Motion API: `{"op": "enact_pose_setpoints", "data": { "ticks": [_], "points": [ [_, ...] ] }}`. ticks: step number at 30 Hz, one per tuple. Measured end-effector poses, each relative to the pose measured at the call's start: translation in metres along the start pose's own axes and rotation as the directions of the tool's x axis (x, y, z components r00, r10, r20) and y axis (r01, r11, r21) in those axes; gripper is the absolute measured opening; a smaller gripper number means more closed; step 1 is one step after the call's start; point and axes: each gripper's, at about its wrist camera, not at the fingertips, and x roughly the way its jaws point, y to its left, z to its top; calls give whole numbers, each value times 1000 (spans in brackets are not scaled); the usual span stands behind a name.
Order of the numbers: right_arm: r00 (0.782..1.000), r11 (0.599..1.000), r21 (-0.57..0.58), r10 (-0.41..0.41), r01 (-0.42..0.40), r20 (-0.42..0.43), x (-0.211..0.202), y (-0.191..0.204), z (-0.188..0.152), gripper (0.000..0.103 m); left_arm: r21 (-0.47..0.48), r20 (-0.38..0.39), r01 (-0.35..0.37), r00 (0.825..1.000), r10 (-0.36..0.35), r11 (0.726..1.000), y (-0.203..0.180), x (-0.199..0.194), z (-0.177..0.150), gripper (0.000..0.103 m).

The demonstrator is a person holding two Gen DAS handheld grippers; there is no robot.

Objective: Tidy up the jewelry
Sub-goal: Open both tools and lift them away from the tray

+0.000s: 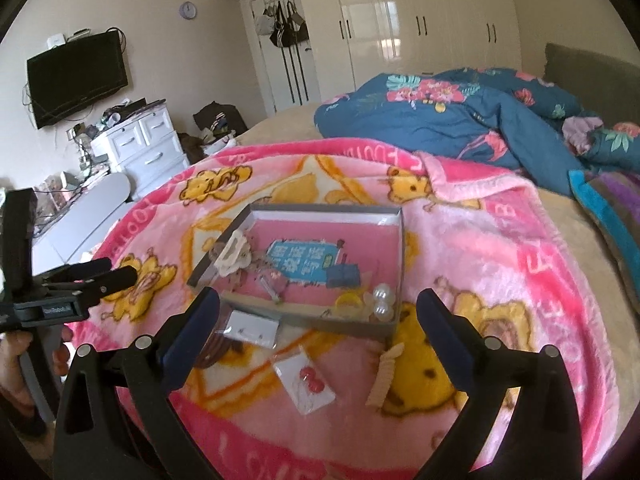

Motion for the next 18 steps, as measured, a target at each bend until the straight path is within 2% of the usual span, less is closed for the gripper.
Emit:
{"op": "enact_pose_setpoints", "data": {
  "ticks": [18],
  "points": [
    [995, 997, -71, 5, -13, -104, 7, 5, -52, 98, 56, -126, -16, 992, 23, 998, -16, 26, -54, 93]
  ]
}}
